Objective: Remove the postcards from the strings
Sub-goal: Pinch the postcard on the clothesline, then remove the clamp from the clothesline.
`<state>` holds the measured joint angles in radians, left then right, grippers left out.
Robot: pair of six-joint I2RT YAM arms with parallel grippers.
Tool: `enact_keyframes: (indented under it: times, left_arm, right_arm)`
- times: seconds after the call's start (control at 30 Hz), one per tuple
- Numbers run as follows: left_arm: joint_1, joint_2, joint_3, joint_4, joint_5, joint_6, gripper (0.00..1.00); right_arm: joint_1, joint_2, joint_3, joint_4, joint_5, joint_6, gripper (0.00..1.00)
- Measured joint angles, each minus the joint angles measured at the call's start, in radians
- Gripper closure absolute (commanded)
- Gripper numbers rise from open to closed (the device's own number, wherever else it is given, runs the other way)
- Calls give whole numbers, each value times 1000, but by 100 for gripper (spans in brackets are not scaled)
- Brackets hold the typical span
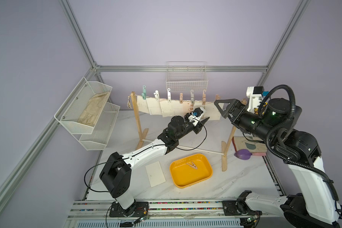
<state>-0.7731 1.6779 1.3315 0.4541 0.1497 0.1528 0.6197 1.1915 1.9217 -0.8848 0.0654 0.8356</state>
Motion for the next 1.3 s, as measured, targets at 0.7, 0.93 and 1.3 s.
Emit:
enact_keyframes:
  times: [0.7, 0.93, 1.3]
  left_arm:
    - [43, 132, 78, 108, 72, 177, 93]
    - [55, 167, 86, 208, 28, 254, 100]
    - [74, 214, 88, 322, 18, 340, 100]
  right_arm:
    - [-2, 11, -89, 0, 104, 311, 4]
    - [-2, 44, -71, 0, 156, 369, 4]
    - [-44, 101, -24, 1, 188, 416, 17]
